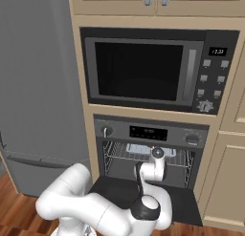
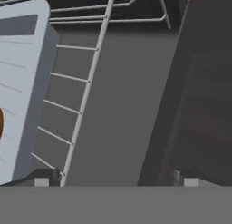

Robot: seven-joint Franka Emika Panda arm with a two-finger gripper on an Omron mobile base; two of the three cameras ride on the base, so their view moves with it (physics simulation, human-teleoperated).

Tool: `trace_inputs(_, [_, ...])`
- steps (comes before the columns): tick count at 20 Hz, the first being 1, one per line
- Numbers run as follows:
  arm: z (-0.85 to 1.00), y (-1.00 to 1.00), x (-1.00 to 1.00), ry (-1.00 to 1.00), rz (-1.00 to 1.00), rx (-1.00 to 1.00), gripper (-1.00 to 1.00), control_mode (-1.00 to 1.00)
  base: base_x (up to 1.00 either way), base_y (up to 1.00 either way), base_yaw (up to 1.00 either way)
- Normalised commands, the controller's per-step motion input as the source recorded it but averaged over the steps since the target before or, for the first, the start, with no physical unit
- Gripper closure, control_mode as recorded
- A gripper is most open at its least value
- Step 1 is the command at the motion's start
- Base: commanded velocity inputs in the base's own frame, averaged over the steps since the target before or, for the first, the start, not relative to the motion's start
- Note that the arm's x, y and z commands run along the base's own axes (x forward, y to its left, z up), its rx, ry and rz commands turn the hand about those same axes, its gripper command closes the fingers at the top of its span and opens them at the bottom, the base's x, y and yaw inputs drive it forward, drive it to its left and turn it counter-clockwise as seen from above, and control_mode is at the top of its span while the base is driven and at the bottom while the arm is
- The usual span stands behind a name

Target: Take the baked cake out of the oven and place it on the plate for cooling. Then close the oven door.

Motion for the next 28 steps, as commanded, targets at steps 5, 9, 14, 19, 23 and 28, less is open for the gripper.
trace_inputs(5, [-0.04, 0.00, 0.00, 0.00, 0.00, 0.00, -1.00, -1.00, 0.00, 0.00, 0.00])
trace_inputs(9, [-0.29, 0.00, 0.00, -0.11, 0.00, 0.09, -1.00, -1.00, 0.00, 0.00, 0.00])
trace_inputs(14, [-0.40, -0.14, 0.00, -0.18, 0.00, 0.29, -1.00, -1.00, 0.00, 0.00, 0.00])
trace_inputs(19, [-0.26, -0.03, 0.20, -0.18, 0.00, 0.21, -1.00, -1.00, 0.00, 0.00, 0.00])
trace_inputs(23, [-0.08, 0.00, 0.40, -0.16, 0.00, 0.14, -1.00, -1.00, 0.00, 0.00, 0.00])
trace_inputs(28, [-0.14, 0.00, 0.40, -0.11, 0.00, 0.12, -1.00, -1.00, 0.00, 0.00, 0.00])
